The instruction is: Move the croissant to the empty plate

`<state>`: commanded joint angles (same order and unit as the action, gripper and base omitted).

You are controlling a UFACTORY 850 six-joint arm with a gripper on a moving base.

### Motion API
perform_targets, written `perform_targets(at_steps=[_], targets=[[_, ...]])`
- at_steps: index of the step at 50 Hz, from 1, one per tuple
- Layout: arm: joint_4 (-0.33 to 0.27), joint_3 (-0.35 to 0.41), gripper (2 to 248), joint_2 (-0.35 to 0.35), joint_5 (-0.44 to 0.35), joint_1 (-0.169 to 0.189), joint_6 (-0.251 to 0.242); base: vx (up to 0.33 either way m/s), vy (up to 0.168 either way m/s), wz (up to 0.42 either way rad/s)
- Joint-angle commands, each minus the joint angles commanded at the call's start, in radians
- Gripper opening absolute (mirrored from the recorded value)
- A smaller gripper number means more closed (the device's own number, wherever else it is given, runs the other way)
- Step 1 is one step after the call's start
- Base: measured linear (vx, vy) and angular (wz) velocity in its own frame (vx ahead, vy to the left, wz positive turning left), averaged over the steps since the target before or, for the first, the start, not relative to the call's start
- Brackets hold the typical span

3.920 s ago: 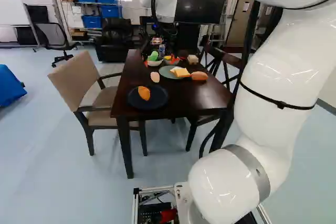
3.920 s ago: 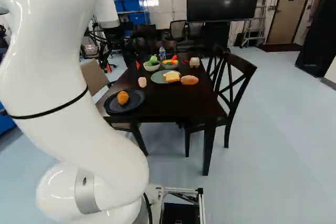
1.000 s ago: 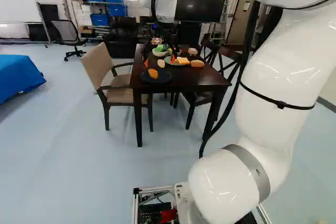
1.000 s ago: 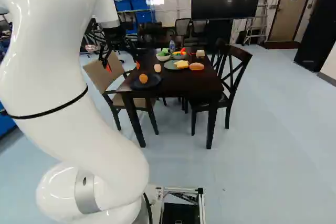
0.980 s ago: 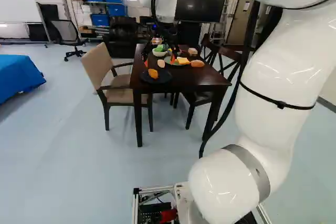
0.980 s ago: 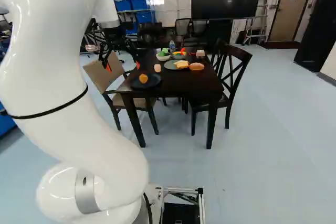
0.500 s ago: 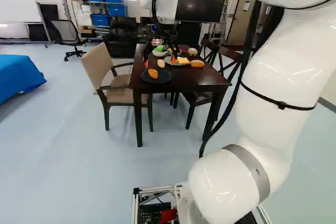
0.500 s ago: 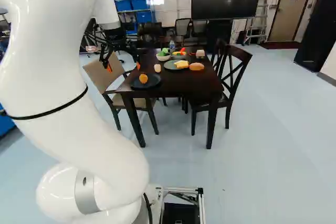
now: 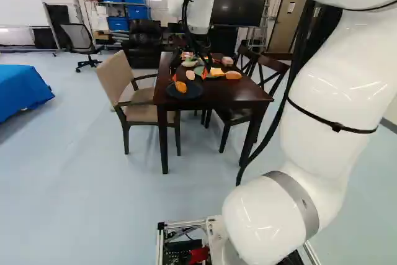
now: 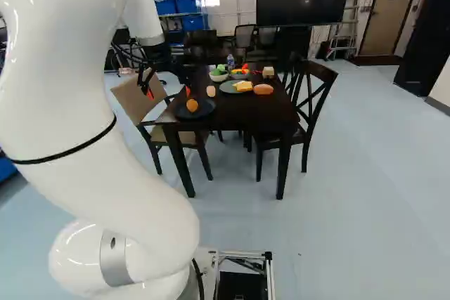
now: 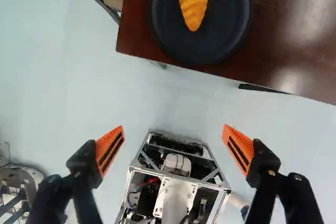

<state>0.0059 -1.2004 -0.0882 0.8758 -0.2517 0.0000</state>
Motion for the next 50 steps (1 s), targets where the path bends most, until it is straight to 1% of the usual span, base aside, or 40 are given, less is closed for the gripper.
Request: perform_targets(at_steps=[13, 26, 38, 50], targets=[[0.000, 0.055, 247, 0.018, -0.086, 0.012, 0.000, 0.000, 0.000, 0.000], [-0.001, 0.121, 247, 0.040, -0.190, 0.027, 0.000, 0.000, 0.000, 0.000], [-0.001, 0.193, 247, 0.064, -0.302, 0.044, 0.000, 0.000, 0.000, 0.000], [-0.001, 0.276, 247, 0.091, -0.433, 0.062, 0.000, 0.000, 0.000, 0.000]])
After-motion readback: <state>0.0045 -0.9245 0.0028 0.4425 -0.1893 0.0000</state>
